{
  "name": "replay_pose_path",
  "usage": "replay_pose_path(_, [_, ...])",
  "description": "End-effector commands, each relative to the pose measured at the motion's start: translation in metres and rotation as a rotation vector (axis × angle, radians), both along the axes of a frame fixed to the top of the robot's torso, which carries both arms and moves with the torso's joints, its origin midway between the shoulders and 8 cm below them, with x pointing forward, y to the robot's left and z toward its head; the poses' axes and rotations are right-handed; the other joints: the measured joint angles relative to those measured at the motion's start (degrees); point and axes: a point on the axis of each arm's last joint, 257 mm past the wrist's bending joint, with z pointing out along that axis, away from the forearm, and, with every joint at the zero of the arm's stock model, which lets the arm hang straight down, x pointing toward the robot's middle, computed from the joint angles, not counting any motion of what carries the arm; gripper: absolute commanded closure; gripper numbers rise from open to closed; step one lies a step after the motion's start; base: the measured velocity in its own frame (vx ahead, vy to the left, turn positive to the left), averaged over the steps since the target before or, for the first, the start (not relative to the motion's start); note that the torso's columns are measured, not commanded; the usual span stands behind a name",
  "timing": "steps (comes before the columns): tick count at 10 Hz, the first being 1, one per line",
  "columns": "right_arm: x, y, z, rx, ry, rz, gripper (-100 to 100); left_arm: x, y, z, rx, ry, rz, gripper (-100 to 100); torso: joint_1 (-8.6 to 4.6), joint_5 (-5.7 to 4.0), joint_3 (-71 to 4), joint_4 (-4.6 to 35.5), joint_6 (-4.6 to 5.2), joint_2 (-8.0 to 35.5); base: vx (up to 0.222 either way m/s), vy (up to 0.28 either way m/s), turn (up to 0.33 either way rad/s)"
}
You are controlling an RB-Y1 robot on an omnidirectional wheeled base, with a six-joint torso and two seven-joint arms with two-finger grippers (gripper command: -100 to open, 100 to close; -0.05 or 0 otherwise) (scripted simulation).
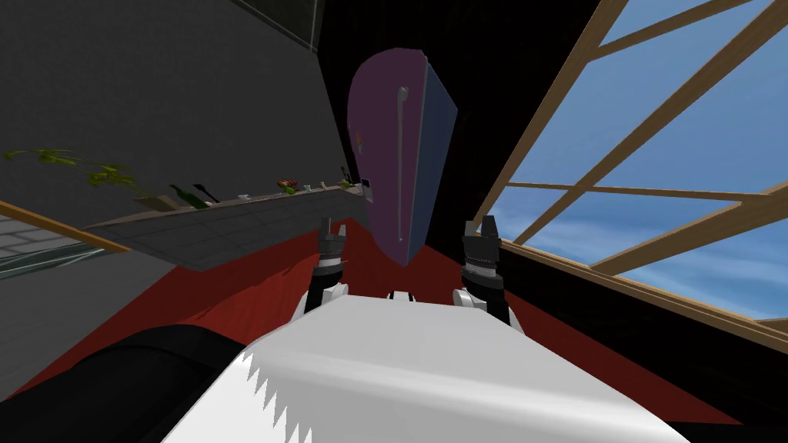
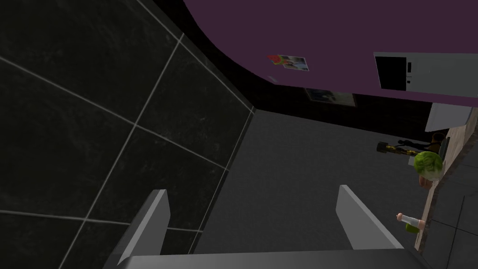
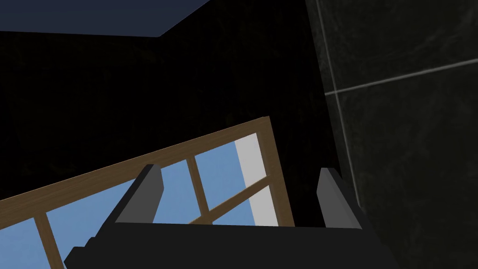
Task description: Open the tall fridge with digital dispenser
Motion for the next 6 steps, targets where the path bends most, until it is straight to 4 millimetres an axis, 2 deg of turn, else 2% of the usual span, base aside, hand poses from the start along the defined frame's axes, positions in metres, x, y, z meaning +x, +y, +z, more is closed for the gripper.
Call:
replay_pose_path(1, [0.000, 0.000, 0.000, 0.000, 0.000, 0.000, 0, 0.003, -0.002, -0.001, 0.052, 0.025, -0.031, -100, -0.07, -0.02, -1.16, 0.54, 0.00, 0.49, 0.076, -0.072, 0.065])
replay_pose_path(6, [0.000, 0.000, 0.000, 0.000, 0.000, 0.000, 0, 0.009, 0.008, -0.005, 0.077, 0.081, -0.051, -100, 0.03, 0.00, -1.42, 0.80, 0.01, 0.76, 0.128, -0.120, 0.095])
